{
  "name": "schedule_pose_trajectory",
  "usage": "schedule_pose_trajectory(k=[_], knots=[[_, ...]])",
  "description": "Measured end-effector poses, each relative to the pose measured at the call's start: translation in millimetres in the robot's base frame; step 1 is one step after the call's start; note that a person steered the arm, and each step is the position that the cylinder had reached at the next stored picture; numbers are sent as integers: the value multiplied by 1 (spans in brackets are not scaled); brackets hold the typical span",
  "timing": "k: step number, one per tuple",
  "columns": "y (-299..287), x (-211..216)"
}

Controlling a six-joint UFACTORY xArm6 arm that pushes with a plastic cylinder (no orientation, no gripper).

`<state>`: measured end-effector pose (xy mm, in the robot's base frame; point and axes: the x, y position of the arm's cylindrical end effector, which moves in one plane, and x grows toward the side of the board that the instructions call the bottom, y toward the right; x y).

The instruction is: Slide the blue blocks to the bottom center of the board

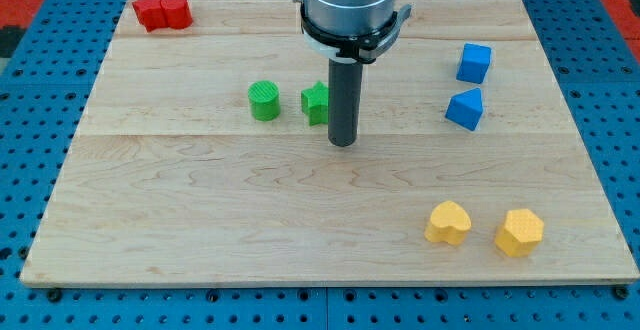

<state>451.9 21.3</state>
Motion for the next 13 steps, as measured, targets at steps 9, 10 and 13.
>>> schedule_pose_trajectory(k=[9, 10, 13], knots=[[250, -20], [222, -39], [78, -44]])
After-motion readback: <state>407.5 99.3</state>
